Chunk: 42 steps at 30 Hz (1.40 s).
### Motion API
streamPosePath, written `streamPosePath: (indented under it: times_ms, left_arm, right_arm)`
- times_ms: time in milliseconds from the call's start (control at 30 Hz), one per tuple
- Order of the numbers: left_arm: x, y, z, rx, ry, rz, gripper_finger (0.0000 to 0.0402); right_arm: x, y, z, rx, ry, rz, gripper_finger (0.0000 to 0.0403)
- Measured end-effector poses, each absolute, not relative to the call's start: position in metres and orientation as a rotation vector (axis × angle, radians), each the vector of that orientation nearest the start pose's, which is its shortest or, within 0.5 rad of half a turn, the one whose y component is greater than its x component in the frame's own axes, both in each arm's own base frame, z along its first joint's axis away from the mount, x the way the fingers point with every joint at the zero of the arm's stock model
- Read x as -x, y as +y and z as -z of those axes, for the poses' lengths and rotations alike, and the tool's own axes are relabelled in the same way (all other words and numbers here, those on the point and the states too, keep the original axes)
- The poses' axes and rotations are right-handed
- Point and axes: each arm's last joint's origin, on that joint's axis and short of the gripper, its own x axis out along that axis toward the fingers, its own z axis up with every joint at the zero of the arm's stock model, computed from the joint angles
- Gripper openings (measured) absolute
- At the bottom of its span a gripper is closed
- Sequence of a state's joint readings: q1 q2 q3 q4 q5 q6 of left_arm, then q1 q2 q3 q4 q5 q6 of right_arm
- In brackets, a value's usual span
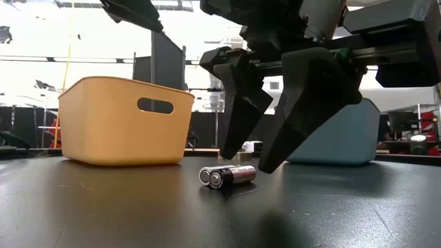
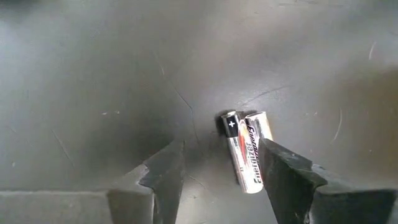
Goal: Sort batteries
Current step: Put the silver battery into the blue bin
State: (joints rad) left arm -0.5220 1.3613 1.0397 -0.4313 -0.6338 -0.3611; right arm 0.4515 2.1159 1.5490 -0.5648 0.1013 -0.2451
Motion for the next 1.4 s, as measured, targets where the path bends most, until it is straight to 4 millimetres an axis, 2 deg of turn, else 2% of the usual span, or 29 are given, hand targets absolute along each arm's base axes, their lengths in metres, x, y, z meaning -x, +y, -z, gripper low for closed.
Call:
streamPosePath:
  times_ms: [400, 533, 733, 1100, 1400]
  left_arm:
    - [-0.254, -0.126, -0.279, -0.062, 0.597, -0.217, 0.0164]
    - [-0.254, -0.126, -0.279, -0.062, 0.597, -0.217, 0.0164]
    - [-0.254, -0.126, -0.279, -0.06, 0.597, -0.217, 0.0164]
    - [-0.254, -0.126, -0.279, -0.058, 0.596, -0.218, 0.0164]
    - [-0.254, -0.126, -0.279, -0.06, 0.597, -0.217, 0.0164]
  right_arm:
    - [-0.396, 0.185, -0.163, 0.507, 1.069, -0.429, 0.025]
    - [-0.401, 0.183, -0.171, 0.501, 1.046, -0.422, 0.0255]
    - [-0.404, 0.175, -0.17, 0.526, 1.052, -0.426, 0.0255]
    - [-0.394, 0.196, -0.17, 0.556, 1.041, -0.471, 0.0255]
    - [-0.392, 0.195, -0.161, 0.558, 1.03, -0.437, 0.0255]
